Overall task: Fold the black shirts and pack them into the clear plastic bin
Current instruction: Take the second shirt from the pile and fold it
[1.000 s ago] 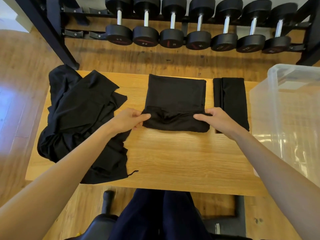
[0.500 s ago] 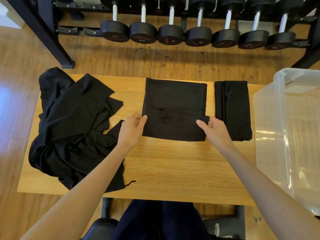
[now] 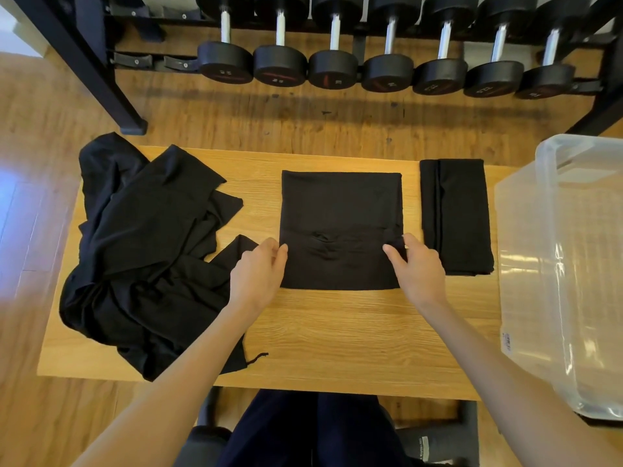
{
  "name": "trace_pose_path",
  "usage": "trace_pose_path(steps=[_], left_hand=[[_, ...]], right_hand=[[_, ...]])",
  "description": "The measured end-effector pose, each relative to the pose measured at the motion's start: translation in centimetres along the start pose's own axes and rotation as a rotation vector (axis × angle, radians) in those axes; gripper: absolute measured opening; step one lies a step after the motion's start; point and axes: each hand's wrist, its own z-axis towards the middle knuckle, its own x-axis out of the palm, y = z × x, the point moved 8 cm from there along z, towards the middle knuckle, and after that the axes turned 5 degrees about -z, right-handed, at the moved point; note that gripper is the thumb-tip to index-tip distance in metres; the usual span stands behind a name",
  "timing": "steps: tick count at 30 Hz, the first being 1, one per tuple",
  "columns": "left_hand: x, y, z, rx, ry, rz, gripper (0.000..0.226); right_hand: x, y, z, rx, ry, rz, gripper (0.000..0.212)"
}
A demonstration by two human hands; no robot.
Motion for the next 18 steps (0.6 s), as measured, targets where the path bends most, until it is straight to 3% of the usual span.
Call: trace_pose_path(steps=[3,5,8,10,11,15,18], left_hand=[[-0.3,0.1,-0.2,-0.024,-0.015,-0.012,0.025],[-1.2,-0.2,-0.1,0.027,-0.096,-0.015,0.017],[-1.4,-3.7,-1.2,0.474,-0.168,0.050,0.016],[1.4,-5.6,-2.8,0.801,-0.049,0.336,0.037],[3.1,-5.6,-3.3,0.875,0.017,0.490,0.046],[5.1,-3.2,-2.2,0.633,0.199,0.411,0.062],[5.4,-2.3,-1.7,0.616,0.224,0.470,0.076]], right_hand=[[-0.5,0.2,-0.5,0.029,-0.032,0.020,0.038],[-1.8,1.3,-0.9,-0.053,-0.169,-0.003,0.041],[-2.8,4.4,-2.3,-0.378,-0.350,-0.161,0.042],[-1.1,6.0,-3.2,-0.582,-0.256,-0.238,0.046],[0.1,6.5,-3.6,-0.645,-0.176,-0.283,0.050],[3.5,6.3,-4.0,-0.628,0.043,-0.373,0.054],[4.3,5.8,-3.4,-0.598,0.097,-0.387,0.057]])
